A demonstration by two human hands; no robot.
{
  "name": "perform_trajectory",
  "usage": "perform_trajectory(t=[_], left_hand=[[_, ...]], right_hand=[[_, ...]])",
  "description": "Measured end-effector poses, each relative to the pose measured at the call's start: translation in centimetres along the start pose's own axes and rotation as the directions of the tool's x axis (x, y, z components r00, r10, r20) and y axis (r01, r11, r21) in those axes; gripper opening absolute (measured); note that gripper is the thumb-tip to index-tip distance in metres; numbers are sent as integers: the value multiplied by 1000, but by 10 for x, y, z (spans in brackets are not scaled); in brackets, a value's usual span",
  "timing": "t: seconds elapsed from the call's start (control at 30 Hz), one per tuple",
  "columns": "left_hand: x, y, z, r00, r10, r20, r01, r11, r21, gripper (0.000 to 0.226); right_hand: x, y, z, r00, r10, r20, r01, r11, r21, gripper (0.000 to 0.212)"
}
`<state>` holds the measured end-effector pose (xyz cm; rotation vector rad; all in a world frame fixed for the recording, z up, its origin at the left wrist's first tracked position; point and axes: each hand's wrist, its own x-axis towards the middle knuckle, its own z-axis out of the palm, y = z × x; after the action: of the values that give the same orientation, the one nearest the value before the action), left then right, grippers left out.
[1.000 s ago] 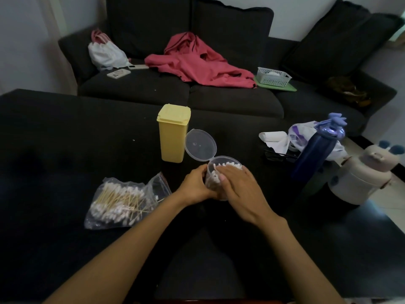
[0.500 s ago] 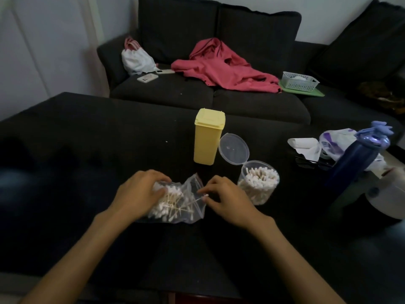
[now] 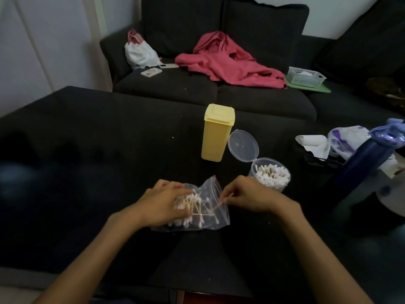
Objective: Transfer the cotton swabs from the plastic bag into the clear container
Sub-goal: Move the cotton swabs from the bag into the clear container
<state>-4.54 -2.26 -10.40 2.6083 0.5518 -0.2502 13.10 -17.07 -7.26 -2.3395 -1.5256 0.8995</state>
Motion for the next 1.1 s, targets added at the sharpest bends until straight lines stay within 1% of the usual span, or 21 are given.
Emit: perform_trajectory(t=[0.03, 0.1, 0.17, 0.2, 0.27, 0.33, 0.37, 0.43, 0.5, 0.57, 0.6, 0.7, 0.77, 0.9, 1.03, 1.1], left_hand=[[0, 2, 1, 1000, 14, 16, -14, 1000, 4, 62], [0, 5, 1, 998, 42, 47, -43, 999, 12, 64], [0, 8, 1, 996, 55, 67, -56, 998, 19, 66], [0, 8, 1, 996, 58, 72, -60, 998, 20, 67], [0, 9, 1, 995, 69, 78, -71, 997, 22, 68], [1, 7, 2, 994, 78, 71, -79, 997, 10, 69], [1, 5, 2, 995, 80, 66, -80, 997, -8, 69], [1, 1, 2, 995, 83, 52, -79, 994, -73, 66], [1, -3, -1, 997, 77, 23, -72, 984, -163, 61], [0, -4, -4, 998, 57, -18, -59, 968, -246, 61], [-1, -4, -5, 998, 46, -35, -54, 963, -263, 62], [-2, -1, -4, 998, -6, -68, -12, 967, -255, 69], [-2, 1, -3, 996, -46, -80, 26, 972, -233, 74], [0, 1, -2, 992, -111, -60, 97, 977, -191, 84], [2, 0, -3, 989, -149, -2, 145, 969, -201, 84], [2, 1, -4, 988, -155, 7, 153, 967, -204, 82]], right_hand=[[-3, 1, -3, 998, 37, 50, -38, 999, 19, 12], [-6, 0, -6, 986, 103, 129, -104, 995, 4, 11], [-4, -4, -3, 974, 159, 162, -156, 987, -34, 10], [0, -8, 0, 972, 179, 155, -175, 984, -39, 11], [9, -15, 8, 974, 208, 86, -208, 978, -6, 12], [16, -21, 15, 969, 245, 16, -246, 966, 80, 16], [19, -22, 18, 964, 264, 11, -263, 956, 127, 19], [19, -21, 19, 954, 298, 19, -296, 934, 202, 21], [12, -19, 12, 944, 330, -5, -313, 900, 303, 19], [3, -14, 5, 940, 339, -28, -303, 872, 385, 14], [-1, -12, 3, 940, 340, -20, -304, 865, 398, 11], [-2, -12, 8, 924, 378, 60, -373, 853, 364, 6], [4, -14, 15, 913, 396, 98, -406, 858, 313, 11], [12, -13, 25, 926, 364, 103, -378, 889, 258, 26], [12, -9, 26, 934, 310, 180, -348, 904, 249, 23], [12, -8, 26, 937, 277, 211, -329, 902, 278, 25]])
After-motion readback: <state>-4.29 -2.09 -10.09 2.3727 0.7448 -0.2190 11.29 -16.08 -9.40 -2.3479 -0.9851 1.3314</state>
